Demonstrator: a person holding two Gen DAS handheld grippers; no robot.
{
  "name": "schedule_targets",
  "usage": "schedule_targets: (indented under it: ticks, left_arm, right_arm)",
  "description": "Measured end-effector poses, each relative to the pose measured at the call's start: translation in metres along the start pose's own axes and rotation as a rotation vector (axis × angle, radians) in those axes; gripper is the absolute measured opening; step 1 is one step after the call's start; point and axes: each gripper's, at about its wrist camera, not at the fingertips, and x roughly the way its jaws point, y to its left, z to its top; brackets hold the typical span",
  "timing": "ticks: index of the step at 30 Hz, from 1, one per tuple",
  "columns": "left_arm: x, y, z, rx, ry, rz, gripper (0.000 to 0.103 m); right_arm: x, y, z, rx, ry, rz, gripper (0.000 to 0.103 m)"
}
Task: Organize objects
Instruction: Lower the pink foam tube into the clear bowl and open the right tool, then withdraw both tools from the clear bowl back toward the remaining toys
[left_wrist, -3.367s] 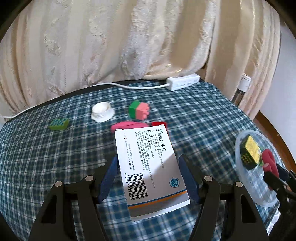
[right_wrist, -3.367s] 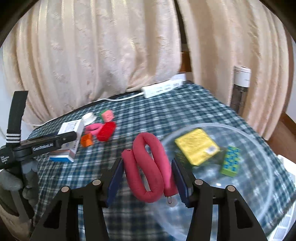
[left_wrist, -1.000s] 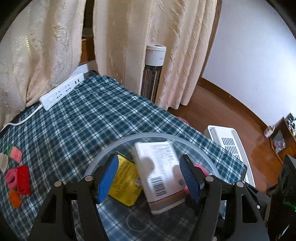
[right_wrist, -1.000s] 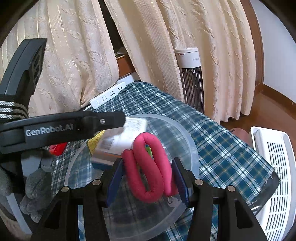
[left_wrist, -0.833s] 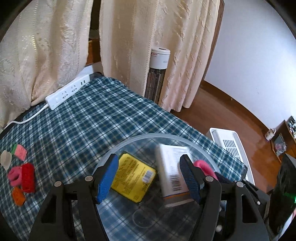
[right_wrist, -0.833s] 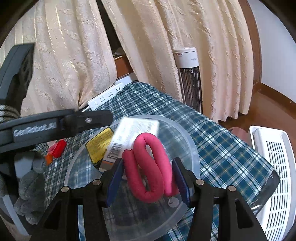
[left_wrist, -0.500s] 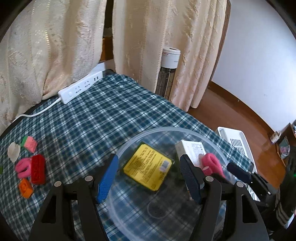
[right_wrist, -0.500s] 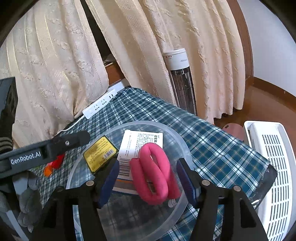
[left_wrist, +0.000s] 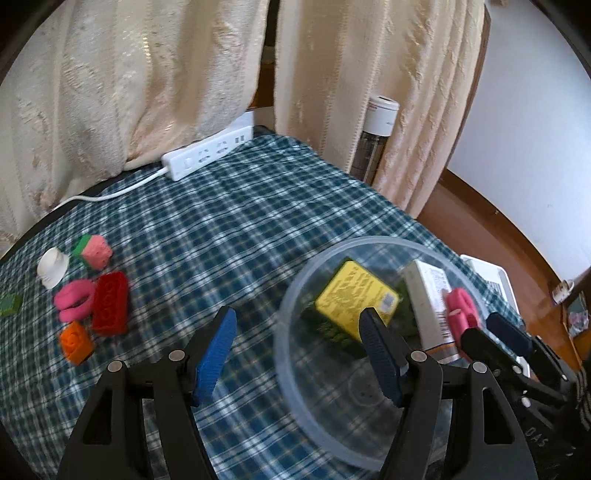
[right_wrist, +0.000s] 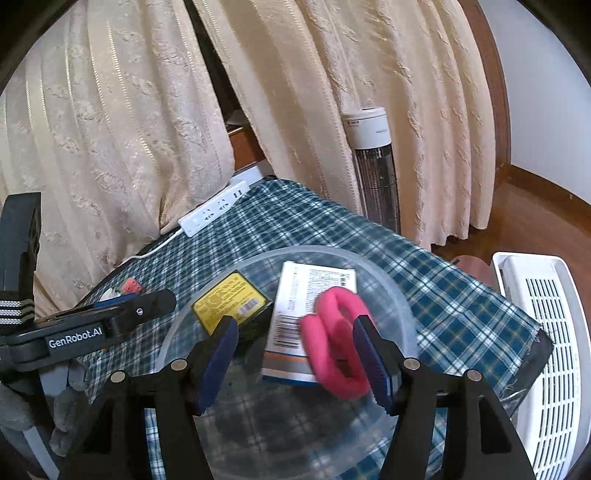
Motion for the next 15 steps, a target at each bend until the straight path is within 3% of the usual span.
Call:
schedule_targets:
  ticks: [15]
  left_arm:
    - [-0.011,0.06,-0.02,-0.062,-0.002,0.096,0.071]
  right_arm:
    - [0.007,0.045,-0.003,-0.059,0.026,0.048,0.069]
